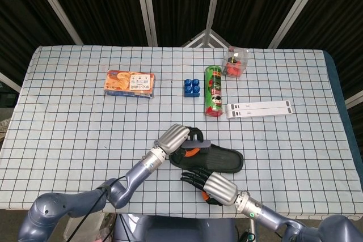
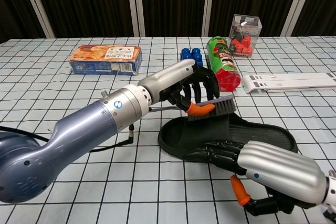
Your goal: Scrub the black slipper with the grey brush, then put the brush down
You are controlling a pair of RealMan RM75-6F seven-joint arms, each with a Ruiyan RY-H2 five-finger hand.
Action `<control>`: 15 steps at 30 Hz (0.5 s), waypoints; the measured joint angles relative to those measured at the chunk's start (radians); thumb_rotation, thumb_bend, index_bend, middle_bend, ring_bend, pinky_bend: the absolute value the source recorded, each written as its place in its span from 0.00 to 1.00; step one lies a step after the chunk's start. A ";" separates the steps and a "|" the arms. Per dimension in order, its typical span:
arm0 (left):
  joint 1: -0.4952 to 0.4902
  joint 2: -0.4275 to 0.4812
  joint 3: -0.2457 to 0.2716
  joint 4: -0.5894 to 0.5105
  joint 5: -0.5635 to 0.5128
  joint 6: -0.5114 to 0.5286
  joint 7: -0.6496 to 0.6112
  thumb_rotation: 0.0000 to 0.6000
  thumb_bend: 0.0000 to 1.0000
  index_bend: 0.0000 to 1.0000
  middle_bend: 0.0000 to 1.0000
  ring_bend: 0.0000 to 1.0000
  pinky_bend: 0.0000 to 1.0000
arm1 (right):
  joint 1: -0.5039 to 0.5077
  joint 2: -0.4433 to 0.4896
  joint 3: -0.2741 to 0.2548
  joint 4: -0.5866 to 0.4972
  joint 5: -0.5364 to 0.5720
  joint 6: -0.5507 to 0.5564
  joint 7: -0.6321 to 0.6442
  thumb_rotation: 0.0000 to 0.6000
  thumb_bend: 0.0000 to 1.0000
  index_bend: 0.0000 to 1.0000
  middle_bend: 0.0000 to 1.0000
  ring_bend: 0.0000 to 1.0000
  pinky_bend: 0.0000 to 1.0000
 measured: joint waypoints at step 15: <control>0.033 0.127 0.050 -0.084 -0.022 -0.064 0.058 1.00 0.79 0.47 0.63 0.52 0.54 | -0.002 -0.003 -0.004 -0.001 0.005 0.011 -0.009 1.00 0.98 0.04 0.11 0.06 0.10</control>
